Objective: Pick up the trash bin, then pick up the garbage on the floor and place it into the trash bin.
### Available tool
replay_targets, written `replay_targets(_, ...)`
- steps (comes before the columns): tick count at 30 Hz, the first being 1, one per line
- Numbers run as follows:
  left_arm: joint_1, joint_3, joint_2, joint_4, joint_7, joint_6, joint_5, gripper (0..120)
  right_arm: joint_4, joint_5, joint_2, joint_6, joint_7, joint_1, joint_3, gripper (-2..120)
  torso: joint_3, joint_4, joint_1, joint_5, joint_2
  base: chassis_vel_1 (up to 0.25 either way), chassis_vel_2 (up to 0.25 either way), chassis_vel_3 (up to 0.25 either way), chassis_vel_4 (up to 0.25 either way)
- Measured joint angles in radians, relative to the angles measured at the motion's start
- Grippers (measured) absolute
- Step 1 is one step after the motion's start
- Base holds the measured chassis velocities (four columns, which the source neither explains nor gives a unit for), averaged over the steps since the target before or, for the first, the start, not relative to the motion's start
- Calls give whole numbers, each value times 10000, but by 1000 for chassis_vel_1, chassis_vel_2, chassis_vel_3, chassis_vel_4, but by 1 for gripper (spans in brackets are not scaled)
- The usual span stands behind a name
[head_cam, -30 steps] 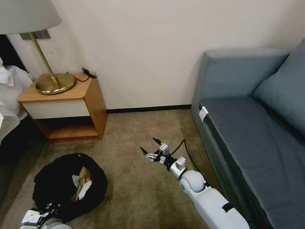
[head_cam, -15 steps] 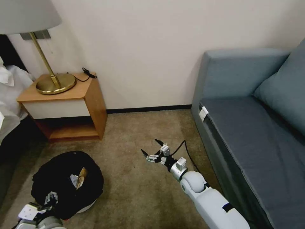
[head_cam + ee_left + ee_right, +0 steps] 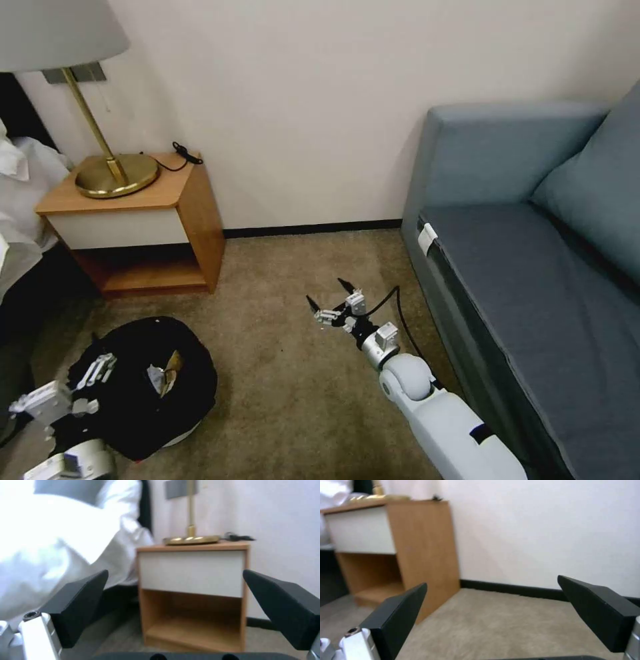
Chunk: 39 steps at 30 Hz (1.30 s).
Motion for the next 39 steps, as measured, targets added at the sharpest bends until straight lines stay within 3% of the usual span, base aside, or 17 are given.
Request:
replay_targets(8,-289,543,28,-358,127,436,1174,100,1301,20,215,-222,1193,-1033,564,100,0,1,0,0,0,0,0,0,0)
replay_targets(13,-559,947,17,-454,-28,792,1290,100,1775,-22,353,-288,1322,-1540,830,100,0,0,0,1,0,0,0,0,0)
replay_targets(22,-841,1678,1,-223,164,859,1318,100,2355,-5,593,-370,1574,-2250,1119,100,-1,-1,0,0,0,0,0,0,0)
replay_targets(39,-846,1707,-7,-180,174,894,1258,100,2370,-11,602,-375,1599,-2265,1125,100,0,0,0,1,0,0,0,0,0)
